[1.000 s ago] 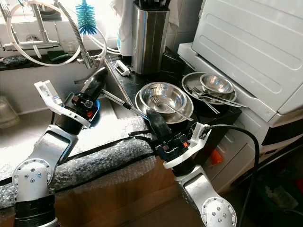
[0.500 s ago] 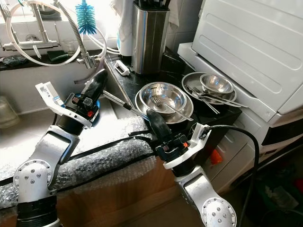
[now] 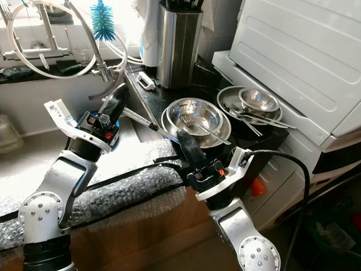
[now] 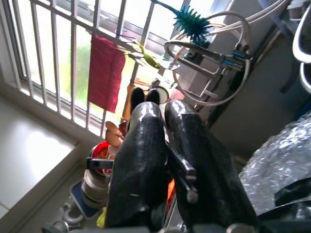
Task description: Kitchen organization
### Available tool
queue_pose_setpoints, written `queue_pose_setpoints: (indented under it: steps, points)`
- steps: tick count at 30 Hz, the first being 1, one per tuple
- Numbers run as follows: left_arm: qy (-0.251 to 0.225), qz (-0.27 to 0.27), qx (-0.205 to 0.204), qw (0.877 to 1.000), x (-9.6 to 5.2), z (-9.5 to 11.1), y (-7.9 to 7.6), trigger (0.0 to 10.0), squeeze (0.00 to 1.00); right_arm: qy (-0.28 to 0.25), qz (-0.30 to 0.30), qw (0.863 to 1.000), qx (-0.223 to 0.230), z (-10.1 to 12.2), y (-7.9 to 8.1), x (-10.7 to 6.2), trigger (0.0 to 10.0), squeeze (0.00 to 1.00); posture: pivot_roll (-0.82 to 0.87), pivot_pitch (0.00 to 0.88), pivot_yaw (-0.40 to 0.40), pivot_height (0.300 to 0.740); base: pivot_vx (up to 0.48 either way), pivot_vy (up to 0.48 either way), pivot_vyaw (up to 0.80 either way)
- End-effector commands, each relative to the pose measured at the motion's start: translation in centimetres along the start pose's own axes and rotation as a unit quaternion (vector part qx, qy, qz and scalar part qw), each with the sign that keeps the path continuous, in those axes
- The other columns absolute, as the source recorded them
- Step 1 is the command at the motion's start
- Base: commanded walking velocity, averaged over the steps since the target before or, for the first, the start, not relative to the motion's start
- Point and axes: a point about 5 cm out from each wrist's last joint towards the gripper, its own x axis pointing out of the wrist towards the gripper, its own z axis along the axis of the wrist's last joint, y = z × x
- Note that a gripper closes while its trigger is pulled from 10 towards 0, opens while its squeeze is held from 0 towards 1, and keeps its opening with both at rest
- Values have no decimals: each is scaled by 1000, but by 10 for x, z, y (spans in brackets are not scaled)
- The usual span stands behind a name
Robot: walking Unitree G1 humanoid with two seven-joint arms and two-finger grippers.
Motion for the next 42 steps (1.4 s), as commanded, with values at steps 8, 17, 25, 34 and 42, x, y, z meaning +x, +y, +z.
queue_pose_setpoints:
  steps: [8, 17, 25, 34, 42]
  points:
    - [-102, -5, -4, 995, 13, 37, -18, 0, 0, -27, 11, 1000, -6, 7, 4, 1, 10000, 1000, -43, 0, -114, 740, 0, 0, 0]
    - [-228, 56, 48, 971, 12, 82, -18, 0, 0, -26, 3, 1000, -9, 6, 2, 0, 10000, 0, -47, 0, -110, 740, 0, 0, 0]
    - [-219, 108, 421, 873, 25, 100, -40, 10000, 0, -12, 9, 1000, -20, 3, 4, 1, 10000, 0, -45, 0, -107, 740, 0, 0, 0]
    - [-106, 174, 675, 709, 13, 86, 5, 10000, 0, -10, 8, 999, -40, 3, 5, 3, 10000, 0, -51, 0, -99, 740, 0, 0, 0]
    - [-53, 217, 709, 669, -10, 79, 39, 10000, 0, 17, -39, 989, -140, 4, 1, 4, 10000, 0, -52, 2, -91, 740, 0, 0, 0]
